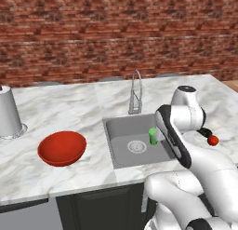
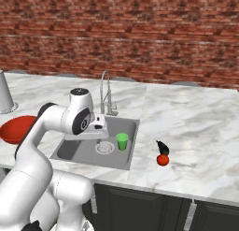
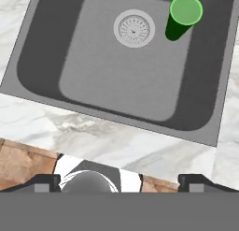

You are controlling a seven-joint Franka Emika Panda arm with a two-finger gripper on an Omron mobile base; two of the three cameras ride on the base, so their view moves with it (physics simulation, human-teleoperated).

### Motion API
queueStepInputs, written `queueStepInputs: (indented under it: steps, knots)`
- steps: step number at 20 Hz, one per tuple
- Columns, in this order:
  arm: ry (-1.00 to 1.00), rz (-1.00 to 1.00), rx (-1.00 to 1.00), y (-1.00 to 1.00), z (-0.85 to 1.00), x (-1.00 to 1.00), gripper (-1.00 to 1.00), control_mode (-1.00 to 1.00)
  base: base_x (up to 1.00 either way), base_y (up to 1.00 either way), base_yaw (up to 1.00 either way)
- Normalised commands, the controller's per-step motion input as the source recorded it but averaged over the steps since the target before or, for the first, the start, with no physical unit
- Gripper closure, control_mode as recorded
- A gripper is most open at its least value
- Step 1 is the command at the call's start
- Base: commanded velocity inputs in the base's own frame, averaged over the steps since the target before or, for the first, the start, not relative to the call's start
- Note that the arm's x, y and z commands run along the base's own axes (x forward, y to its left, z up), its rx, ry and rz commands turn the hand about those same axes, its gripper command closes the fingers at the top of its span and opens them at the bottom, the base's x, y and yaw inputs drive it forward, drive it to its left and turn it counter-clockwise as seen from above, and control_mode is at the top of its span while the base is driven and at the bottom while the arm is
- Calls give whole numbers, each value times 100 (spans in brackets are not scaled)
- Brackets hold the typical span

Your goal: Remove the tomato and eggplant from the sink. Then move the bowl and cup from the counter to the sink for washing.

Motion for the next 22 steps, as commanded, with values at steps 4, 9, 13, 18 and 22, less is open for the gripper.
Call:
queueStepInputs:
  steps: [4, 9, 13, 18, 22]
  knots:
    - [0, -34, 2, 28, 7, -27, -100, -100, 0, 0, 0]
    - [0, -33, 3, 31, 6, -19, -100, -100, 0, 0, 0]
    - [0, -27, 4, 34, 9, -8, -100, -100, 0, 0, 0]
    - [0, -25, 6, 34, 6, -5, -100, -100, 0, 0, 0]
    - [0, -23, 3, 34, 0, 0, -100, -100, 0, 0, 0]
